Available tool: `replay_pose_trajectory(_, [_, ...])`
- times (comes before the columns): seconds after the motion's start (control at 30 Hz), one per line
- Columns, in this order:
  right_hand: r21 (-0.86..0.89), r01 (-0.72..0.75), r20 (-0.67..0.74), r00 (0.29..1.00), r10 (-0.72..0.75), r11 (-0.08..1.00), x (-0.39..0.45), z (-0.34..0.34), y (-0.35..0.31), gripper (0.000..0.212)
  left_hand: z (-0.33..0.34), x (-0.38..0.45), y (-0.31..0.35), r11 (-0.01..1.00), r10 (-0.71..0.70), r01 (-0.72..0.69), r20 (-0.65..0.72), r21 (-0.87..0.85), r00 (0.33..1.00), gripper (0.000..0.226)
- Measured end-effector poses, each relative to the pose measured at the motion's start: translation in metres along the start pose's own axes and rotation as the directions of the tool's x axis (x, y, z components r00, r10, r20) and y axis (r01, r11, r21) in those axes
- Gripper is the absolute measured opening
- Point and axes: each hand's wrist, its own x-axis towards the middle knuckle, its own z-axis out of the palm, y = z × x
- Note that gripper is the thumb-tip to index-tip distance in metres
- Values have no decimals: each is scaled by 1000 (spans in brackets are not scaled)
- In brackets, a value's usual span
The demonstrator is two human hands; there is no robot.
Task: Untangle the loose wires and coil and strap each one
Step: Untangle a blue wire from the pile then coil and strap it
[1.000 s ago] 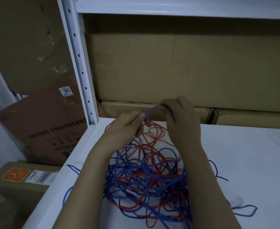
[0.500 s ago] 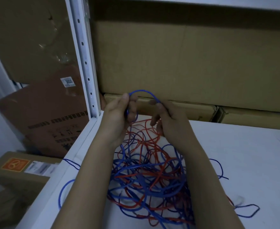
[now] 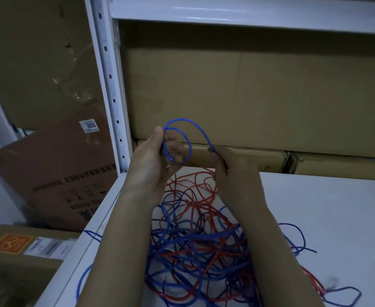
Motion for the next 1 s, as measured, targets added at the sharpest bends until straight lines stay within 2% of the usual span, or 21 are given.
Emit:
replay_pose_trajectory(0.07, [-69, 29, 40, 999, -27, 997, 0, -1, 1, 29, 3, -2, 2, 1000, 3, -3, 23, -20, 1000, 36])
replay_pose_trajectory(0.17, [-109, 140, 204, 972, -115, 984, -2, -2, -1, 25, 6, -2, 2, 979, 66, -55, 50, -197, 997, 35])
replay_pose_trajectory(0.23, [-99, 209, 307, 936, -170, 973, -3, -3, -6, 27, 5, -1, 0, 966, 140, -126, 50, -225, 989, 33])
replay_pose_trajectory(0.33, [-20, 294, 387, 884, -264, 956, -3, -3, -13, 29, 6, 0, -5, 970, 236, -230, 67, -82, 970, 32])
replay_pose_trajectory(0.43, [58, 399, 352, 850, -392, 915, -4, -7, -15, 26, 9, -3, -8, 929, 325, -339, 108, 151, 940, 29])
replay_pose_trajectory(0.5, [77, 442, 285, 849, -445, 894, -3, -10, -17, 21, 8, -4, -10, 835, 353, -380, 141, 399, 925, 28])
replay_pose_trajectory(0.57, [67, 454, 250, 855, -455, 889, -2, -13, -19, 18, 3, -4, -12, 644, 353, -386, 192, 660, 916, 29])
replay_pose_trajectory(0.63, [83, 416, 279, 863, -422, 905, -1, -14, -19, 14, -1, -5, -13, 447, 344, -371, 227, 814, 911, 31])
replay_pose_trajectory(0.73, [141, 247, 348, 894, -282, 959, 1, -16, -14, 12, -4, -6, -13, 264, 336, -370, 274, 891, 901, 28])
replay_pose_trajectory(0.8, [48, 125, 341, 931, -134, 991, 2, -17, -8, 14, -5, -7, -12, 175, 326, -359, 290, 917, 900, 27])
replay_pose_trajectory(0.87, [-96, 62, 312, 950, -29, 993, 3, -18, -2, 22, -6, -7, -8, 100, 311, -354, 308, 930, 899, 26])
replay_pose_trajectory(1.0, [-313, 37, 170, 985, 18, 949, 4, -27, 2, 31, -11, -5, -3, 77, 306, -318, 281, 945, 909, 27])
